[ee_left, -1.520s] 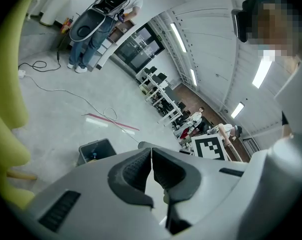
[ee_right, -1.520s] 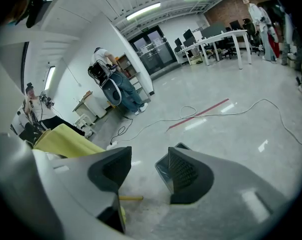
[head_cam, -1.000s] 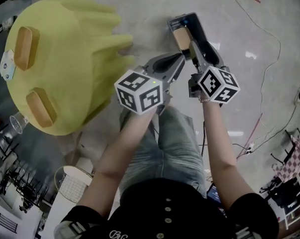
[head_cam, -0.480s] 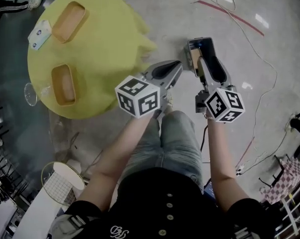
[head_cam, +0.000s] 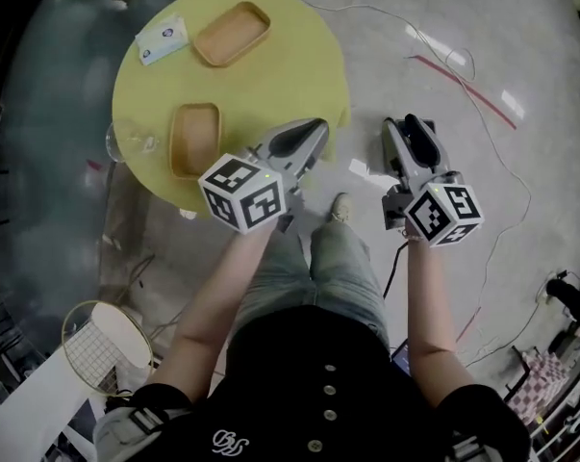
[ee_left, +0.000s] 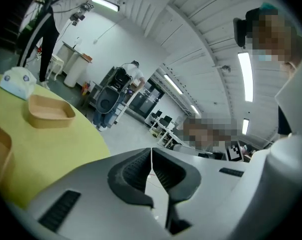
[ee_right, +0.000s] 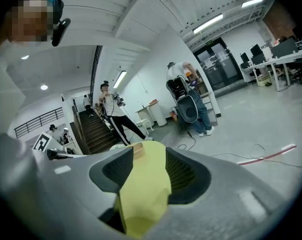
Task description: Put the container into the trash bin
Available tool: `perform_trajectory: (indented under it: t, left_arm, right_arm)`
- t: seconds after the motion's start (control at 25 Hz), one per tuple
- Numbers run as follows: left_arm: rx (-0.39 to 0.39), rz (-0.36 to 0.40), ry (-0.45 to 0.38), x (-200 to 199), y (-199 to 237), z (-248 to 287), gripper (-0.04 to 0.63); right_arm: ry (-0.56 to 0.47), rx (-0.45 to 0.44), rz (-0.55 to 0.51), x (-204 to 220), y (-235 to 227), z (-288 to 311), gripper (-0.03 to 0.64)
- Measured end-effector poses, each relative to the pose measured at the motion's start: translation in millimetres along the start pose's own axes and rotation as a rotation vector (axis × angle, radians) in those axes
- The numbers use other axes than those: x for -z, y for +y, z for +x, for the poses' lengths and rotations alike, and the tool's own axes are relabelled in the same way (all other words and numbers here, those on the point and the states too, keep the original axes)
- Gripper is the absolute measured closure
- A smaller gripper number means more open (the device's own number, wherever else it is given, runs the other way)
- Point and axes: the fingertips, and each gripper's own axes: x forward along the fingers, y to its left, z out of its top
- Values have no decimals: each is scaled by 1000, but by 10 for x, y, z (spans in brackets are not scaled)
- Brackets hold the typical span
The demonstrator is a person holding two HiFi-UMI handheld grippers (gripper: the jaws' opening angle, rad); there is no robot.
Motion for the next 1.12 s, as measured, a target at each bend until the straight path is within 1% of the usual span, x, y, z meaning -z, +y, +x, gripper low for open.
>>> perform_trajectory:
  t: [0.2, 0.32, 0.44, 0.52, 0.68, 0.76, 0.84, 1.0, 1.12]
  left_arm:
    - [-63, 41, -43, -247, 263, -608, 580]
    - [-109, 87, -40, -321, 474, -917, 579]
    - [-147, 119, -20, -351, 691, -1152, 579]
    - [-162, 124, -12, -352, 802, -1263, 578]
    - [-174, 102, -9, -320, 959, -1428, 578]
    - [-191, 100, 7, -276, 1044, -1490, 578]
    - [-203, 100, 29, -216, 1102, -1542, 578]
    - [-216, 97, 84, -41, 1215, -1600, 578]
    - [-222, 91, 123, 86, 1303, -1608, 578]
  right_arm:
    - [18, -67, -24, 22, 651, 262, 425]
    - [25, -100, -33, 99, 1011, 433, 426]
    - [53, -144, -37, 265, 1359, 619, 426]
    - [76, -164, -47, 396, 1552, 719, 426]
    - [105, -179, -38, 630, 1810, 857, 427]
    - [116, -184, -36, 743, 1908, 918, 456]
    - [126, -191, -35, 838, 1998, 951, 510]
    - [158, -202, -44, 1049, 2130, 1014, 545]
    - [189, -206, -46, 1198, 2171, 1051, 602]
